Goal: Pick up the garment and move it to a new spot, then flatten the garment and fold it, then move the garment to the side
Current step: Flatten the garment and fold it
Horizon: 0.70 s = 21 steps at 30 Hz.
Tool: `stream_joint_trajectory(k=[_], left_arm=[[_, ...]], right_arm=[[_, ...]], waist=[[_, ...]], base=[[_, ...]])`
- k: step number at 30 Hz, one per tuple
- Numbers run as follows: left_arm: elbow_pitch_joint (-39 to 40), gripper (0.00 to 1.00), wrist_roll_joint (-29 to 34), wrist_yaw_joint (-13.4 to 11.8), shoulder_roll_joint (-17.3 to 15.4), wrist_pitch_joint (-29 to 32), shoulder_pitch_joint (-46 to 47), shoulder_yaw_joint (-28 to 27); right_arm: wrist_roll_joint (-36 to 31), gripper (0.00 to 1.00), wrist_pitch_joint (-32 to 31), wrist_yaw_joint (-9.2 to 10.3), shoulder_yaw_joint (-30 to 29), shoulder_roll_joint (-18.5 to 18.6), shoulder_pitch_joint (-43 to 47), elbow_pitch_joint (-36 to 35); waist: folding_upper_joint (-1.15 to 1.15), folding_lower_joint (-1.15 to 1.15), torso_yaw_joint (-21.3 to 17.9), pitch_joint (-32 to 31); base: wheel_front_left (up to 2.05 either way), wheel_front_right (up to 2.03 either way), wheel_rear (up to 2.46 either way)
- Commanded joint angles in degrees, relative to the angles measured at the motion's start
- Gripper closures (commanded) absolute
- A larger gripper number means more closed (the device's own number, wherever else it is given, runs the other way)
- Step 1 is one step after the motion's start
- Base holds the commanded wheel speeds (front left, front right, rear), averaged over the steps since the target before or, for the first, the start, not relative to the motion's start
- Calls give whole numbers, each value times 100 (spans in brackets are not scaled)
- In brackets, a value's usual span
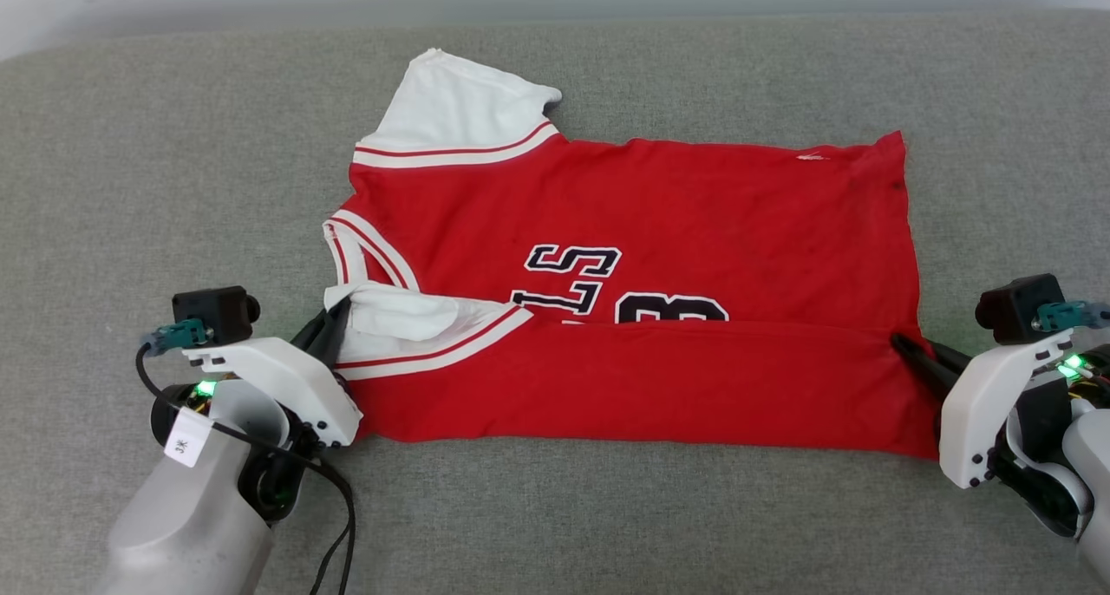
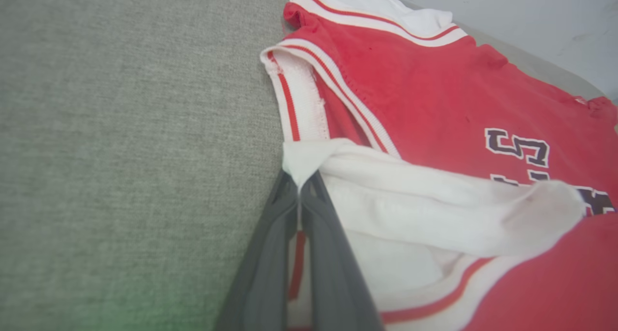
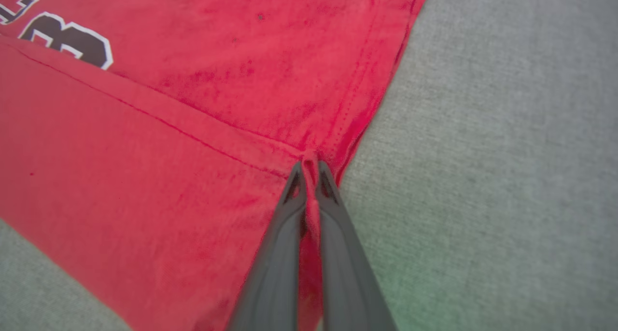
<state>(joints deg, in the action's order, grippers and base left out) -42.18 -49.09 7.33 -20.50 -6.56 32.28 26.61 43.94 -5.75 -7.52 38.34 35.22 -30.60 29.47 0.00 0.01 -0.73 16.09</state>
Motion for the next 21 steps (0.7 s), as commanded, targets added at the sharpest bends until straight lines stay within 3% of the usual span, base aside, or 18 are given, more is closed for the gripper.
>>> stream_joint_trajectory(k=[1,2,3,4,14,21], left_arm=[[-72,100,10,3,25,-76,74,66],[-107,100,25,6,16,-120,110,107],[-118,45,21,7,17,-146,135,149],[-139,0,55,8,-9,-206,167,186],[177,0,213,9,-370,-203,436,619],[756,0,331,9,-870,777,761,1118]], right_arm=[[19,100,83,6,74,-33,-72,64],[40,68,155,6,80,-42,-97,97],[54,20,222,6,79,-49,-118,114],[58,0,303,6,76,-45,-131,118],[160,0,704,6,-2,108,199,-156],[94,0,641,6,-131,190,448,-413]], waist=[[0,-1,6,-42],[0,-1,13,-73],[0,-1,24,-112],[0,-1,36,-153],[0,-1,194,-614],[0,-1,268,-839]], base=[[0,0,0],[0,0,0],[0,0,0],[0,0,0],[0,0,0],[0,0,0]])
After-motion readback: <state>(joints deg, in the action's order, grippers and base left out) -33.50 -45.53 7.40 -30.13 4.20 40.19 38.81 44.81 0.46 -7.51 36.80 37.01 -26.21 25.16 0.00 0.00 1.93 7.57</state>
